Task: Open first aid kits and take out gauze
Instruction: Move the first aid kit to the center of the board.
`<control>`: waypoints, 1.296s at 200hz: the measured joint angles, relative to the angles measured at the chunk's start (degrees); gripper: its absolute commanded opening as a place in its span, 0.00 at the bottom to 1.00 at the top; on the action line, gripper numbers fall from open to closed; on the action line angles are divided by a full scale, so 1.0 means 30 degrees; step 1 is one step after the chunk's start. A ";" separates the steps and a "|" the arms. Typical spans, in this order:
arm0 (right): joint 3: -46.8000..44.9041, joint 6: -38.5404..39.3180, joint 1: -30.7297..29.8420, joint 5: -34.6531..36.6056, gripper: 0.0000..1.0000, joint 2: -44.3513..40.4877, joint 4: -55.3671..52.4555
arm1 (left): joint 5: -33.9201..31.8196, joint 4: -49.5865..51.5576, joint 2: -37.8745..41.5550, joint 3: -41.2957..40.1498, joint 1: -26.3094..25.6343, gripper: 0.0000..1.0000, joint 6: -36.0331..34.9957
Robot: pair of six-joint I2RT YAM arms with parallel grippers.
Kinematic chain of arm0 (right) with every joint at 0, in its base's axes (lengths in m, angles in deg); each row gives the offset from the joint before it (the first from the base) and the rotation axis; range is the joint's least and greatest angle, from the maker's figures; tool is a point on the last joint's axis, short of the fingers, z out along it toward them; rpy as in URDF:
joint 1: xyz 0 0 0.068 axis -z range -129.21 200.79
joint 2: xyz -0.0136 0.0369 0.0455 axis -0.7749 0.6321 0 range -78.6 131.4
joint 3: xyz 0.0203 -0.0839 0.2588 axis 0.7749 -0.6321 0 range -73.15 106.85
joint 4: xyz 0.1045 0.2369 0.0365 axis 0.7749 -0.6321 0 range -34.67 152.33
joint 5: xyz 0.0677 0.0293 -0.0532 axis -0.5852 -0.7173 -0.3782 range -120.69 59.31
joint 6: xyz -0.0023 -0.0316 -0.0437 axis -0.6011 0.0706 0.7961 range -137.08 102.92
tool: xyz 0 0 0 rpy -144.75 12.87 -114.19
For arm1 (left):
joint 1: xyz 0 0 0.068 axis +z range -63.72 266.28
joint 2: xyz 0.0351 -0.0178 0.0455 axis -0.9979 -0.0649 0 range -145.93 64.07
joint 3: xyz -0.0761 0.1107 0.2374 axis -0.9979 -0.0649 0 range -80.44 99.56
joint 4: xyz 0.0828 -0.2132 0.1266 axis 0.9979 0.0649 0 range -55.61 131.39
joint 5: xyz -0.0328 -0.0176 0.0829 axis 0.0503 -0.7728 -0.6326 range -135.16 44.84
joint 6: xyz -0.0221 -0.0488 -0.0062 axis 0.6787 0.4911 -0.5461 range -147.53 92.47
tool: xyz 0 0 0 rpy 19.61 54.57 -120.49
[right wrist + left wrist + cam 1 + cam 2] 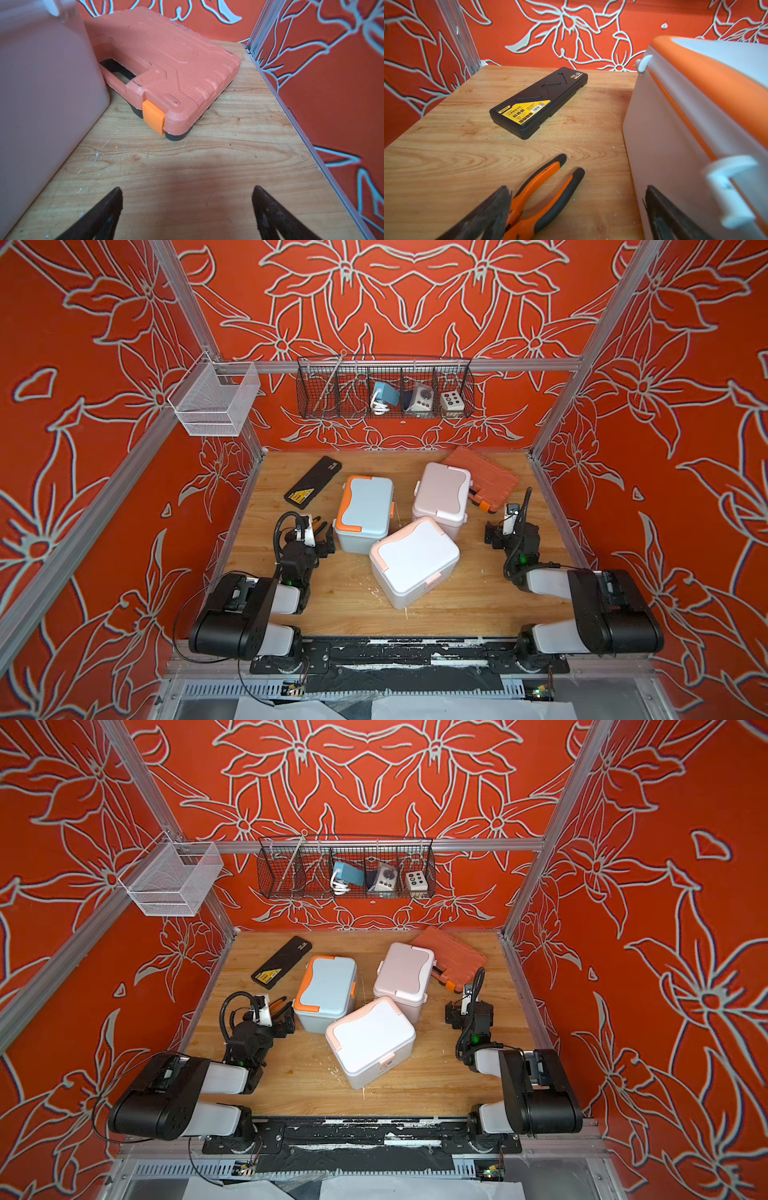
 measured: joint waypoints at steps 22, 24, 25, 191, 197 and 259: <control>0.0000 0.0000 0.0000 -0.0007 0.97 0.0000 0.0000 | 0.0000 0.0000 0.0000 0.0000 0.0000 0.97 0.0000; 0.0000 0.0000 0.0000 0.0000 0.97 0.0000 0.0000 | 0.0000 0.0000 0.0000 0.0000 0.0000 0.97 0.0000; 0.0000 0.0000 0.0000 -0.0007 0.97 0.0000 0.0000 | 0.0000 0.0000 0.0000 0.0000 0.0000 0.97 0.0000; 0.0000 0.0036 0.0000 0.0000 0.97 0.0015 0.0000 | 0.0000 0.0000 0.0000 0.0000 0.0000 0.97 0.0000; 0.0000 0.0044 0.0000 0.0000 0.97 0.0015 0.0000 | 0.0000 0.0000 0.0000 0.0000 0.0000 0.97 0.0000; -0.0007 0.0138 0.0000 -0.0080 0.97 -0.0095 0.0051 | -0.0896 0.3213 0.1574 0.1486 -0.0510 0.97 0.0007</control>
